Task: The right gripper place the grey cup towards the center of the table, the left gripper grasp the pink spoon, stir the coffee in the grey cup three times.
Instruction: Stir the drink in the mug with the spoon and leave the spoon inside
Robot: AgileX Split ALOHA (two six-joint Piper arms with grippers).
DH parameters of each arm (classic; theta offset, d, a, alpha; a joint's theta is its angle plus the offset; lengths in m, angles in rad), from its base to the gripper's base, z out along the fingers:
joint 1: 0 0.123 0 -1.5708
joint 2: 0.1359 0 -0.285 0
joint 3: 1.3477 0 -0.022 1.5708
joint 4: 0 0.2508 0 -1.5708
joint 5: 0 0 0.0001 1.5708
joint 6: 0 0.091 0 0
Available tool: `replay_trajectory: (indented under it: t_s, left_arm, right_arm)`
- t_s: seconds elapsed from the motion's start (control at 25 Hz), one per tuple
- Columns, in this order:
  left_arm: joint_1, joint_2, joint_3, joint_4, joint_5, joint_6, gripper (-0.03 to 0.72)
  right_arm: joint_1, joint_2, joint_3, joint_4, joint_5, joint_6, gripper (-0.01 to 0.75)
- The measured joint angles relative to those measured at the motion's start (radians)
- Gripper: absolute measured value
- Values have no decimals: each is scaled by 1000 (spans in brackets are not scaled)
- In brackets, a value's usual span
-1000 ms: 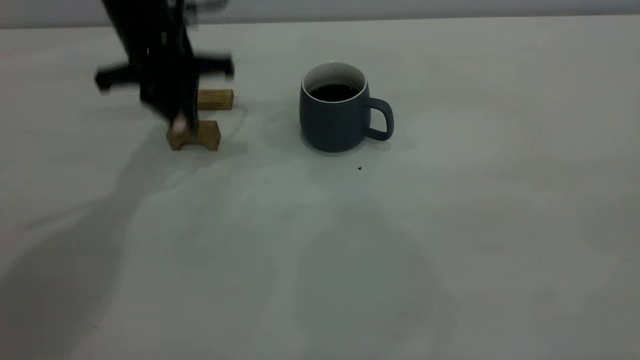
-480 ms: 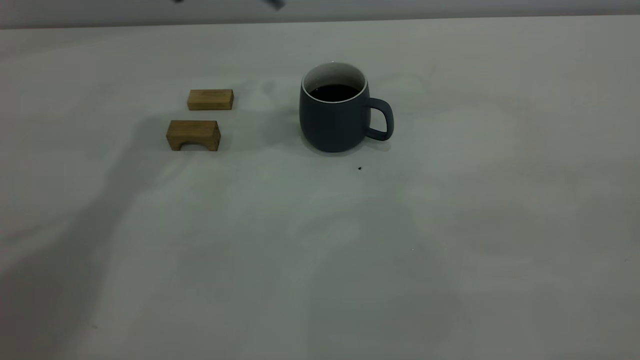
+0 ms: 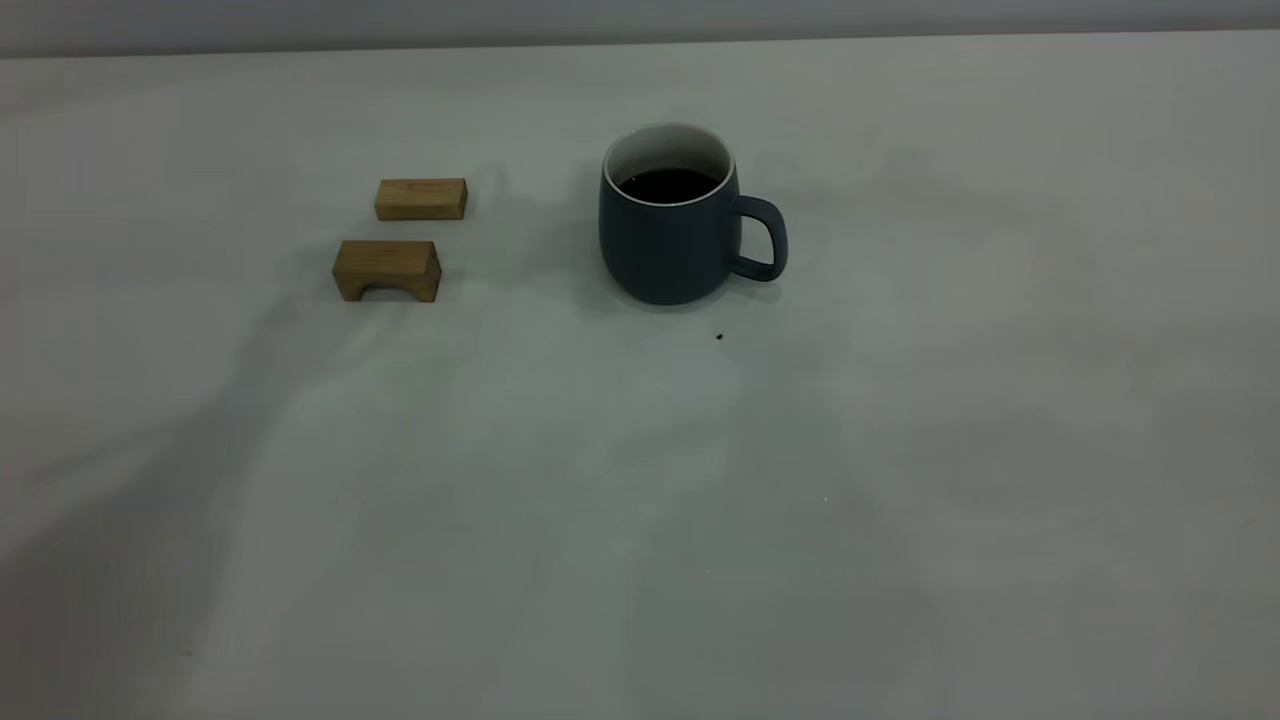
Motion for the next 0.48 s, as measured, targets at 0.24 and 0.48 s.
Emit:
replay_trajectory:
  t_s: [0.24,0.48]
  left_arm:
    - [-21,60,0,-26,-68,-263,125]
    - [-21,105,-8,-63,-111,-279,125]
  right_arm:
    - [0,0,0,0,0,0,574]
    - [0,0,0,0,0,0,574]
